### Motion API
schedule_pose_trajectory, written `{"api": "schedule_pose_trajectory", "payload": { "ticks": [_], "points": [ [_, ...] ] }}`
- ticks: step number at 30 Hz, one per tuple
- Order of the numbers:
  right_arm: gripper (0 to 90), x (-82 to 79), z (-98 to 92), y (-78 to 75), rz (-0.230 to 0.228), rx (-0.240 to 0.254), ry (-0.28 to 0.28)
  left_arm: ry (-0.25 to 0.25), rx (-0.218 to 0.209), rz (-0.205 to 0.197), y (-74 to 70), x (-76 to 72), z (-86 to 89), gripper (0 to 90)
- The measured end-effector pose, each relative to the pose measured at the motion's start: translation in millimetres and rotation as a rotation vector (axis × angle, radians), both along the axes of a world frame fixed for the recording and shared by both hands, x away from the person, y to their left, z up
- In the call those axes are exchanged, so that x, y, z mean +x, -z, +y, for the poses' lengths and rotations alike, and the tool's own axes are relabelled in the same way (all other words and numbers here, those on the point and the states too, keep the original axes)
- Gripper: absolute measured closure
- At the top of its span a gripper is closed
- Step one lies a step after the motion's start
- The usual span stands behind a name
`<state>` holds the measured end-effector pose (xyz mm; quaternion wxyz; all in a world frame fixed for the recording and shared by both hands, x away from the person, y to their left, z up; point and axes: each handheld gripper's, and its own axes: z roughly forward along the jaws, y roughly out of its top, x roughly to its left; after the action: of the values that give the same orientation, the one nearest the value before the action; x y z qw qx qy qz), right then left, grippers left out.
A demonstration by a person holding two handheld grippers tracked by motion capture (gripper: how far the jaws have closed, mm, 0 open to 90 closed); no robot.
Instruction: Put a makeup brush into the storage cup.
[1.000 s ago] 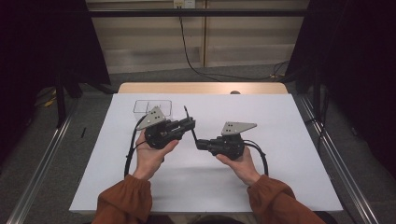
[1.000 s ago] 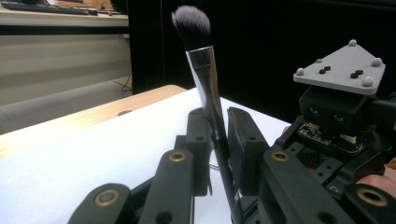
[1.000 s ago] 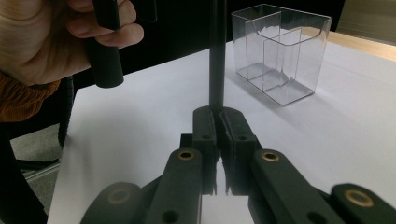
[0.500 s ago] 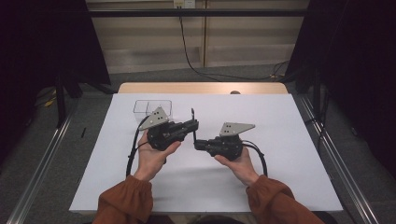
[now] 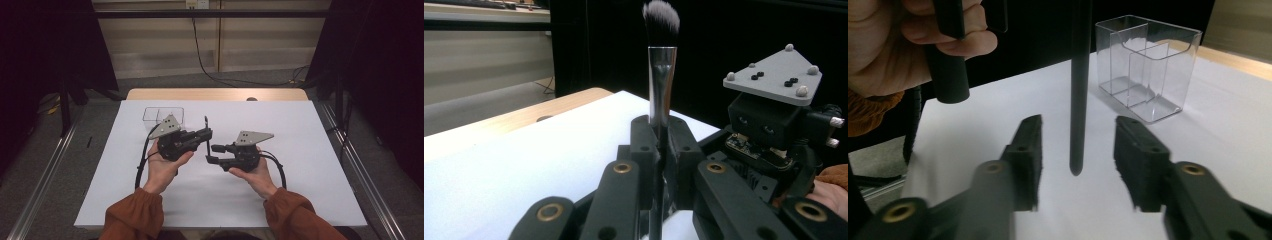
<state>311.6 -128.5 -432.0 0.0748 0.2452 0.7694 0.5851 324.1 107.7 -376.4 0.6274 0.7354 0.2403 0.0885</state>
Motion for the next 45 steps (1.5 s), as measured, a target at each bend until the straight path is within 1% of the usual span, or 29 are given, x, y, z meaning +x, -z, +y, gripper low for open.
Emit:
{"api": "schedule_pose_trajectory", "payload": {
  "ticks": [2,4,6,8,11,12,14,19,20,22,25,27,28,29,32,34,36,39,44,45],
  "points": [
    [36.9,-0.1,1.0,-0.3,-0.006,-0.002,0.010,0.000,0.002,0.001,0.2,-0.3,-0.4,84.3],
    [30.8,0.3,1.5,0.0,-0.006,-0.001,0.013,0.001,0.002,0.002,0.4,-0.2,-0.7,84.3],
    [21.9,0.7,2.0,0.1,-0.003,0.000,0.021,0.001,0.002,0.001,0.4,0.0,-0.4,84.3],
    [17.5,0.7,1.8,-0.1,-0.009,0.003,0.028,-0.001,0.004,0.000,0.2,0.0,0.1,84.2],
    [7.6,1.1,1.7,-1.0,-0.009,0.011,0.042,-0.003,0.004,0.001,0.1,0.3,0.9,84.3],
    [6.0,1.2,1.6,-1.2,-0.008,0.013,0.043,-0.004,0.003,0.001,-0.1,0.4,1.3,84.3],
    [2.4,0.8,1.1,-1.3,-0.016,0.009,0.028,-0.008,0.002,0.002,-0.4,0.5,2.0,84.2],
    [2.1,-0.6,-1.3,-3.0,-0.024,0.009,0.014,-0.017,0.001,0.001,-1.3,1.3,5.8,84.2],
    [3.2,-0.6,-2.2,-3.7,-0.015,0.013,0.019,-0.021,0.002,0.001,-1.6,1.3,7.0,84.3],
    [2.8,-1.2,-5.2,-4.6,-0.019,0.020,0.031,-0.024,0.003,0.000,-2.2,1.2,9.3,84.3],
    [3.0,-1.3,-10.3,-5.0,-0.017,0.012,0.054,-0.032,0.007,-0.003,-2.6,1.3,12.1,84.2],
    [3.6,-2.4,-13.7,-4.9,-0.025,0.004,0.060,-0.038,0.006,-0.002,-2.6,1.5,13.6,84.2],
    [4.3,-3.5,-15.5,-4.8,-0.033,0.002,0.073,-0.038,0.008,-0.001,-2.7,1.7,14.3,84.2],
    [4.9,-4.4,-17.4,-4.1,-0.041,0.010,0.084,-0.039,0.010,-0.001,-2.8,1.8,15.0,84.2],
    [4.7,-6.8,-22.5,-2.9,-0.053,0.004,0.107,-0.046,0.013,-0.003,-3.2,2.0,16.8,84.2],
    [4.7,-8.1,-26.0,-2.8,-0.063,0.014,0.126,-0.047,0.017,-0.005,-3.5,2.3,18.7,84.2],
    [5.0,-10.3,-29.9,-2.9,-0.075,0.013,0.143,-0.050,0.019,-0.004,-3.8,2.6,20.8,84.2],
    [4.9,-13.0,-37.1,-2.6,-0.070,0.012,0.160,-0.062,0.018,-0.003,-5.0,3.5,25.6,84.2],
    [3.1,-20.0,-52.5,-0.9,-0.075,0.020,0.227,-0.081,0.026,-0.007,-7.6,5.6,36.0,84.2],
    [3.2,-22.3,-55.8,-0.3,-0.089,0.017,0.247,-0.086,0.025,-0.004,-7.9,6.0,38.1,84.2]
  ]
}}
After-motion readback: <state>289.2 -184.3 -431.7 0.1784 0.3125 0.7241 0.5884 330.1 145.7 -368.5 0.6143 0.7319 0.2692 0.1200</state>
